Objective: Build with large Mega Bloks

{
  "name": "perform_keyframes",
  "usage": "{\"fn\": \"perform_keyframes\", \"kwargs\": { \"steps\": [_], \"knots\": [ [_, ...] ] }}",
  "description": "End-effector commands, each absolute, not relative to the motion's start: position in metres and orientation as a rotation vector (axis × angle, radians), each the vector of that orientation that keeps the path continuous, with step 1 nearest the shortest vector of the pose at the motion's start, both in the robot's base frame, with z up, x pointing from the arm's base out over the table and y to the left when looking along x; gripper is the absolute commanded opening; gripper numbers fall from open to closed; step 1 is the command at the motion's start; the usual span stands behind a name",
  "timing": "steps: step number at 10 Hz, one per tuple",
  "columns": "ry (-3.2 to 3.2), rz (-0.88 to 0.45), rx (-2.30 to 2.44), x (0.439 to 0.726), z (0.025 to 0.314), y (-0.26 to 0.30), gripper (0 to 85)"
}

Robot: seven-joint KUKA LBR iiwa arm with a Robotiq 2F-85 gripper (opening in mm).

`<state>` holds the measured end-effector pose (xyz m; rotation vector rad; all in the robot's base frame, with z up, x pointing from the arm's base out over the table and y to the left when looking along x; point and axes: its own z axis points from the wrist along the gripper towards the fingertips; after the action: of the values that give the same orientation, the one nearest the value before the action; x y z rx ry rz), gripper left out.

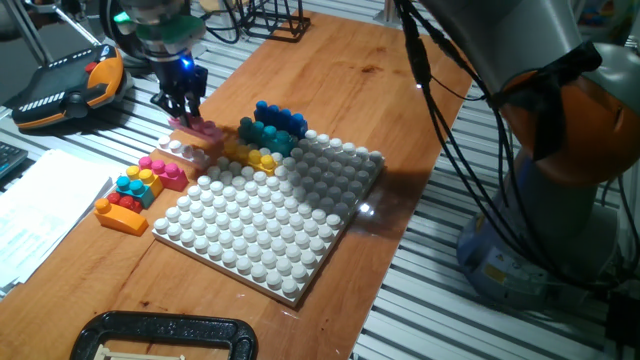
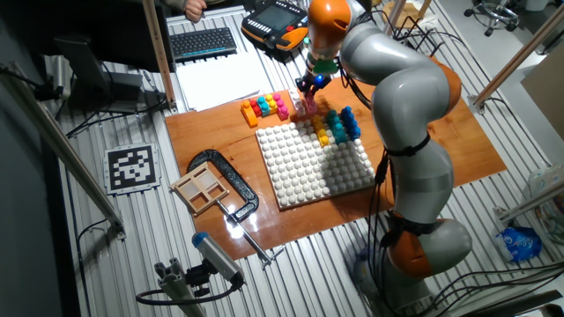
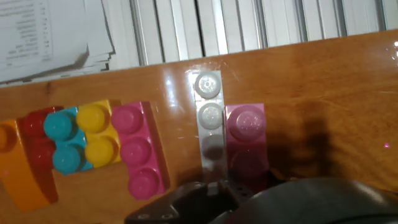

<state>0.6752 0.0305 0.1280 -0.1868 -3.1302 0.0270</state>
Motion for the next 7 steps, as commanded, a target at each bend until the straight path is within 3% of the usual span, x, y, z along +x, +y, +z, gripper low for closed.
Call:
{"fn": "perform_keyframes", "kwargs": {
  "steps": [1,7],
  "knots": [
    [-3.139,0.019,-0.19,0.6751,0.128,0.0306,0.0],
    [-3.143,0.007,-0.081,0.6751,0.128,0.0306,0.0]
  ]
}}
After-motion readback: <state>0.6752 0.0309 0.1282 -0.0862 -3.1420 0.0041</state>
